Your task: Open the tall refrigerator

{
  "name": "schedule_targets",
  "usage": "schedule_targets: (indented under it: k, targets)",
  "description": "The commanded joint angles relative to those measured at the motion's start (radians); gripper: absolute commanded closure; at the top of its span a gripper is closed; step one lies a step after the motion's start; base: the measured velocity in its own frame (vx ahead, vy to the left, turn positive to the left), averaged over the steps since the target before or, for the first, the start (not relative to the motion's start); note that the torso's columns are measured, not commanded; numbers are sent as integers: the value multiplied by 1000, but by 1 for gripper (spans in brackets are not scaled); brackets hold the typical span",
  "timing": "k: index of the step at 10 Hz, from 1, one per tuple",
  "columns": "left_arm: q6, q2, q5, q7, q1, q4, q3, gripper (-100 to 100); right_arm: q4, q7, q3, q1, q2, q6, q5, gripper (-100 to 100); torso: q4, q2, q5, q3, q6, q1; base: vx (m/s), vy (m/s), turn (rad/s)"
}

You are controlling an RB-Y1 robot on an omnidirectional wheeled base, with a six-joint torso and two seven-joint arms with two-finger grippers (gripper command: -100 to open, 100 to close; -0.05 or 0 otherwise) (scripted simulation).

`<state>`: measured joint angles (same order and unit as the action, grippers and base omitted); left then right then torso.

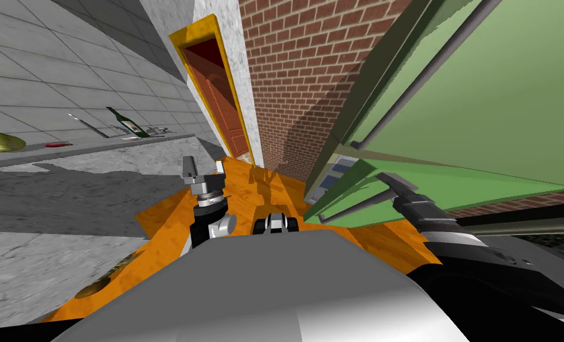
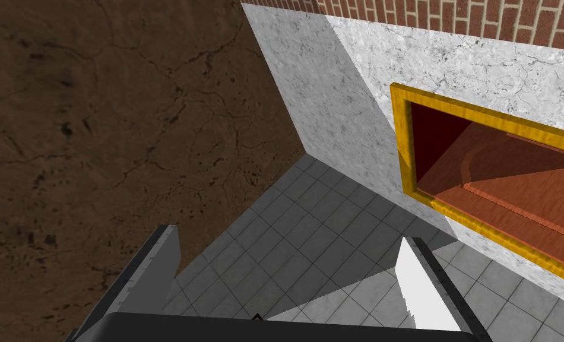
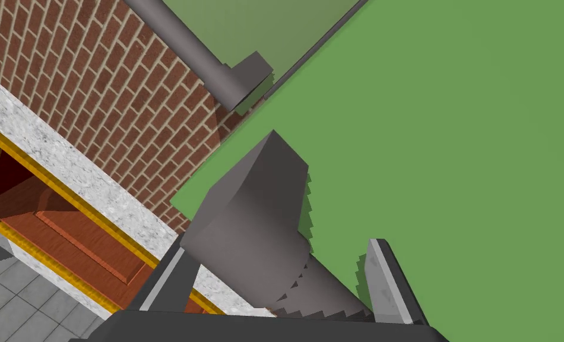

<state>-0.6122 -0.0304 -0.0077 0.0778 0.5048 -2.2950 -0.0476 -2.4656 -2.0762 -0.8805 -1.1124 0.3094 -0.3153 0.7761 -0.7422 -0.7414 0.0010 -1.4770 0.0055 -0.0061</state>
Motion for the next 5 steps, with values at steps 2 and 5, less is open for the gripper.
schedule_targets:
  k: [2, 5]
  targets:
    - [0, 0, 0, 0, 0, 0, 0, 0, 12, 2, -6, 9, 19, -7, -5, 100, 1, 2, 0, 0, -1, 5, -182, -2, 47]
    - [0, 0, 0, 0, 0, 0, 0, 0, -11, -8, 18, 19, 40, -58, -14, 100, 2, -3, -1, 4, -5, 4, -250, -140, 56]
